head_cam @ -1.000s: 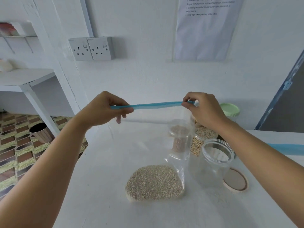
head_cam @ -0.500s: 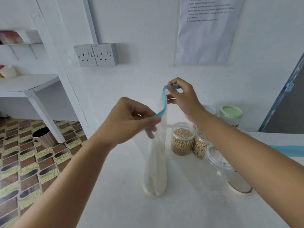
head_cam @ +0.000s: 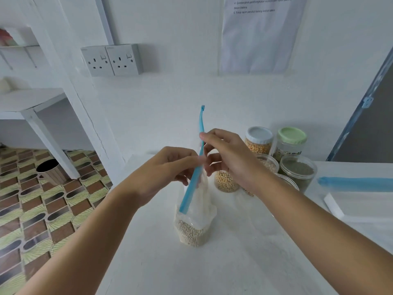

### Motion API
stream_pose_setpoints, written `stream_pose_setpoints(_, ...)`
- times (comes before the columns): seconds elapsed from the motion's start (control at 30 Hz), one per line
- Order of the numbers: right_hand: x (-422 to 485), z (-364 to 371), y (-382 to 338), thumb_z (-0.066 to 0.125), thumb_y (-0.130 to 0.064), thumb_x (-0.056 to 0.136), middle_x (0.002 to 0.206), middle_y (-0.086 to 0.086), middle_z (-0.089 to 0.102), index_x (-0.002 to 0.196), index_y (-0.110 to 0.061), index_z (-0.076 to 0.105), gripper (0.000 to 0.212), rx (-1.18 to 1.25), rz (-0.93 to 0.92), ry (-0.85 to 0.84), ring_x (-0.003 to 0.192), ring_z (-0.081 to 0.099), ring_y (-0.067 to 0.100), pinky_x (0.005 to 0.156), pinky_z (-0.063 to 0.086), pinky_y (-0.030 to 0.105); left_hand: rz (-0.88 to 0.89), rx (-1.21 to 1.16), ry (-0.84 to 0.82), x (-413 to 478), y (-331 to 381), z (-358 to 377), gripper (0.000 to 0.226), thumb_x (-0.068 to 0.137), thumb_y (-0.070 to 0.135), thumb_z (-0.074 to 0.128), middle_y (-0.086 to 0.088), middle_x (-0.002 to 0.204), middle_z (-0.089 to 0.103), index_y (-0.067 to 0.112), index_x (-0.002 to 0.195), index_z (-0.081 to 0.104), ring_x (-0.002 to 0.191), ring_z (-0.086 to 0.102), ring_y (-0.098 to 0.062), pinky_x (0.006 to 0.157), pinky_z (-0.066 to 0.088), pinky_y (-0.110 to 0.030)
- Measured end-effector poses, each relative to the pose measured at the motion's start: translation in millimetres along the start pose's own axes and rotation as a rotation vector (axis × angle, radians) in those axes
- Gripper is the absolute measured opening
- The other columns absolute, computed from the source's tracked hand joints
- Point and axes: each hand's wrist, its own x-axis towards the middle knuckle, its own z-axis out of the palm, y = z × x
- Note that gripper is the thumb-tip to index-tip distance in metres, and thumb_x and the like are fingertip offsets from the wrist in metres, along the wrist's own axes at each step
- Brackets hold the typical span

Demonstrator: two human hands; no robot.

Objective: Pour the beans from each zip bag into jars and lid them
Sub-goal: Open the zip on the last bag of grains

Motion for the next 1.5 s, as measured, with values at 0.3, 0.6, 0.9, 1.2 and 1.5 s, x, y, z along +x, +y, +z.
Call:
stream_pose_setpoints(0.3, -17.7, -2.3, 12.2, 0.057, -0.018, 0.104, 0.079, 0.018, 0.063, 0.09, 0.002, 0.059, 0.024, -0.017, -0.076, -0.118, 0.069, 0.066, 0.038, 0.063, 0.056, 0.037, -0.037, 0.012, 0.061, 5.7, -16.0, 0.8, 0.035, 0.088, 0.041, 0.077, -0.011, 0.091, 0.076, 0.007, 0.094, 0.079, 0.084, 0.064, -0.016, 0.083, 0.046, -0.037)
stream_pose_setpoints(0.6, -15.6, -7.0, 11.6, 0.05, -0.004, 0.103, 0.068, 0.017, 0.06, 0.08, 0.0, 0.057, 0.024, 0.005, -0.107, -0.04, 0.057, 0.059, 0.027, 0.058, 0.051, 0.032, 0.097, -0.122, 0.116, 5.0, -21.0, 0.5, 0.019, 0.088, 0.023, 0.073, -0.01, 0.075, 0.066, 0.006, 0.08, 0.075, 0.071, 0.051, -0.019, 0.07, 0.039, -0.033)
stream_pose_setpoints(0.9, -13.8, -53.7, 12.7, 0.056, -0.016, 0.074, 0.054, 0.018, 0.047, 0.056, 0.0, 0.047, 0.025, -0.589, -0.393, 0.237, 0.053, 0.041, 0.032, 0.05, 0.035, 0.04, 0.352, 0.008, 0.409, -23.2, -28.6, -29.2, 0.028, 0.073, -0.001, 0.062, -0.009, 0.053, 0.05, 0.015, 0.05, 0.06, 0.055, 0.043, -0.021, 0.054, 0.037, -0.024)
stream_pose_setpoints(1.2, -14.7, -46.8, 3.0, 0.057, -0.006, 0.074, 0.1, -0.006, 0.053, 0.088, -0.024, 0.063, 0.025, -0.613, -0.265, -0.152, 0.091, 0.058, 0.013, 0.083, 0.051, 0.038, 0.37, 0.009, 0.248, -20.2, -34.5, -17.7, 0.022, 0.074, 0.02, 0.066, -0.005, 0.054, 0.052, 0.019, 0.053, 0.06, 0.054, 0.046, -0.018, 0.057, 0.039, -0.021)
stream_pose_setpoints(1.5, 21.7, -4.2, -26.3, 0.052, -0.081, 0.084, 0.069, 0.009, 0.072, 0.062, 0.001, 0.058, 0.086, -0.826, -0.183, 0.235, 0.064, 0.066, 0.027, 0.07, 0.056, 0.04, 0.307, 0.006, 0.045, 3.8, -32.5, -27.8, 0.038, 0.093, 0.033, 0.063, -0.015, 0.067, 0.065, 0.003, 0.071, 0.071, 0.069, 0.058, -0.028, 0.075, 0.046, -0.034)
